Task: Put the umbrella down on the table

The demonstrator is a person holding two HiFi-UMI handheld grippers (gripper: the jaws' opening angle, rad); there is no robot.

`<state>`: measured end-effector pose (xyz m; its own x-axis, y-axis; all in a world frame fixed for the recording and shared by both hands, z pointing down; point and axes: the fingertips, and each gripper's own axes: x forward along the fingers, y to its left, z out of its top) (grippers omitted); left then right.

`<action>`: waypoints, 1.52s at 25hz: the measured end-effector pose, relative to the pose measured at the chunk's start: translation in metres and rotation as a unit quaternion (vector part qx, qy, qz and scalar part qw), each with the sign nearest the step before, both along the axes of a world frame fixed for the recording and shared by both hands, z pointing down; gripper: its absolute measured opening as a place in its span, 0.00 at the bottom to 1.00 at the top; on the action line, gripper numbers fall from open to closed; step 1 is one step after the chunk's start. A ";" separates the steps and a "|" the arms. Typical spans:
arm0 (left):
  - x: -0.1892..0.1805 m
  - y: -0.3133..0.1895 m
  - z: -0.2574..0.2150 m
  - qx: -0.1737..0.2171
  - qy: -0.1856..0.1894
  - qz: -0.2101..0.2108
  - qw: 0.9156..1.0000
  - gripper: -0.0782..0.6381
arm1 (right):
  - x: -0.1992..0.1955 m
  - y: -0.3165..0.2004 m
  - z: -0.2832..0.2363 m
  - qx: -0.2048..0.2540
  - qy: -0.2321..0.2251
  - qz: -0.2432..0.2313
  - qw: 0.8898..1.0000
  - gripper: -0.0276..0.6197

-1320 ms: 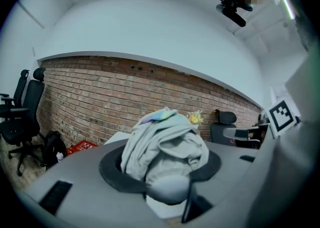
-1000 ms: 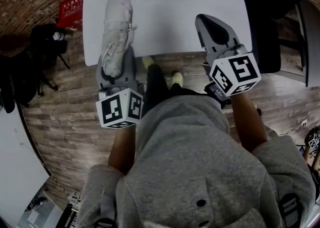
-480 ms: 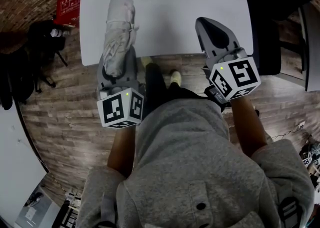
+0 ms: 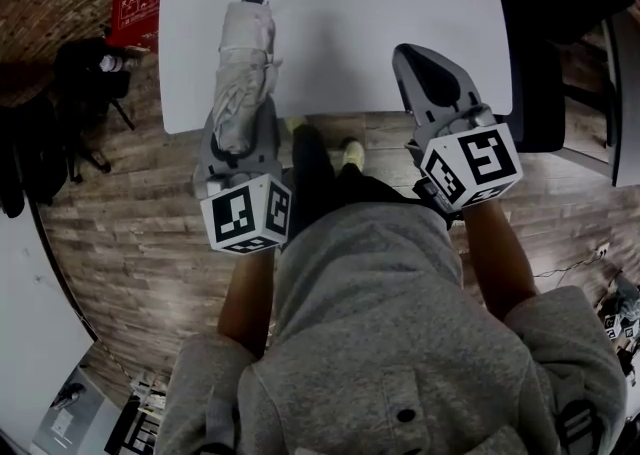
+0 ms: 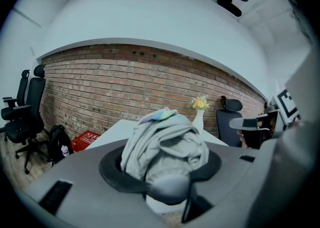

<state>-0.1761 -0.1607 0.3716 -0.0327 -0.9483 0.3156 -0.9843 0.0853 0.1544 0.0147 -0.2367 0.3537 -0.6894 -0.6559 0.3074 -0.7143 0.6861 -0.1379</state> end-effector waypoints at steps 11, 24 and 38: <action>-0.012 -0.009 0.030 -0.030 -0.004 0.006 1.000 0.41 | -0.009 -0.003 0.013 -0.012 0.012 0.001 1.000 0.08; -0.018 -0.022 0.057 -0.056 -0.005 0.012 0.998 0.41 | -0.018 -0.010 0.026 -0.029 0.016 0.002 0.999 0.08; -0.008 -0.028 0.083 -0.078 -0.002 0.017 0.997 0.41 | -0.006 -0.012 0.041 -0.040 0.023 0.010 0.999 0.08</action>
